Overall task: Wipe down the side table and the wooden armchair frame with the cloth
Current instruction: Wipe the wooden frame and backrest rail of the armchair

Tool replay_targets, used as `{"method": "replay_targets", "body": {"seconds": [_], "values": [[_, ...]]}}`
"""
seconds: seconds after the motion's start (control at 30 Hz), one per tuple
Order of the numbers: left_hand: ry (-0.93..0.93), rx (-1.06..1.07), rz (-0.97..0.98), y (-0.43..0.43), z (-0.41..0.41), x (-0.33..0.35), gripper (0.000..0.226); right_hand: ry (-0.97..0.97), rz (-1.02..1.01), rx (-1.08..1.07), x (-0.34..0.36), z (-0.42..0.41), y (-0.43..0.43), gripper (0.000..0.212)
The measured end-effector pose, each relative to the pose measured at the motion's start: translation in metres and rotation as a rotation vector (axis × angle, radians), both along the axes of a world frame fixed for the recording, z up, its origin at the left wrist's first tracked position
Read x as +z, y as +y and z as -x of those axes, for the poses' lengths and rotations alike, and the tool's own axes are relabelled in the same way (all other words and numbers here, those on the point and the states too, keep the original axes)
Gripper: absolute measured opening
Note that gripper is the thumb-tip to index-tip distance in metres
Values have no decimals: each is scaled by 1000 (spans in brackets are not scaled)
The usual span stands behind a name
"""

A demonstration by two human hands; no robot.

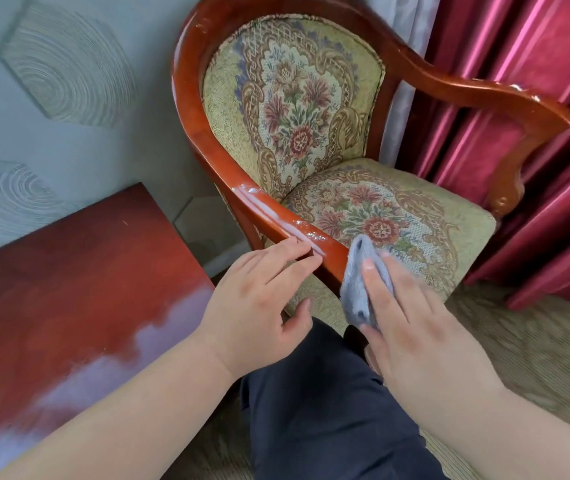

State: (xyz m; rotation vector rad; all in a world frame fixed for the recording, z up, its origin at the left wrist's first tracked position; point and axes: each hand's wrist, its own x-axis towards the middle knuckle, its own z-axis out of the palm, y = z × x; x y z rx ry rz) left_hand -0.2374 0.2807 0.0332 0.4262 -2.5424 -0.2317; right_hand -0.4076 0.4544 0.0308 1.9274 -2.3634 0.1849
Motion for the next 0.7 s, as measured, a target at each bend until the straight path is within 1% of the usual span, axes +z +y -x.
{"method": "replay_targets", "body": {"seconds": [0.1, 0.17, 0.3, 0.33, 0.43, 0.5, 0.53, 0.6, 0.67, 0.7], "values": [[-39, 9, -37, 0, 0, 7, 47, -19, 76, -43, -9, 0, 26, 60], [-56, 5, -56, 0, 1, 14, 45, -22, 77, -59, -7, -2, 28, 62], [-53, 0, -74, 0, -1, 20, 42, 124, -59, -10, 7, -8, -8, 68], [-50, 0, -72, -1, -1, 19, 42, 138, -58, 5, 11, -7, -21, 68], [-60, -21, -50, -5, 0, 19, 41, 93, 22, -28, 21, -5, -52, 66], [-76, -39, -15, -11, 0, 19, 41, 49, 25, -29, 20, -7, -56, 69], [-79, -31, 5, -15, 0, 19, 40, 49, 6, -24, 17, -8, -50, 70], [-69, 12, 30, -20, -2, 20, 39, 81, -110, -23, 11, -10, -27, 71], [-73, 42, 30, -22, -5, 20, 39, 72, -194, -96, 8, -11, -2, 74], [-85, 48, 25, -24, -7, 19, 40, 73, -182, -128, 8, -12, 3, 77]]}}
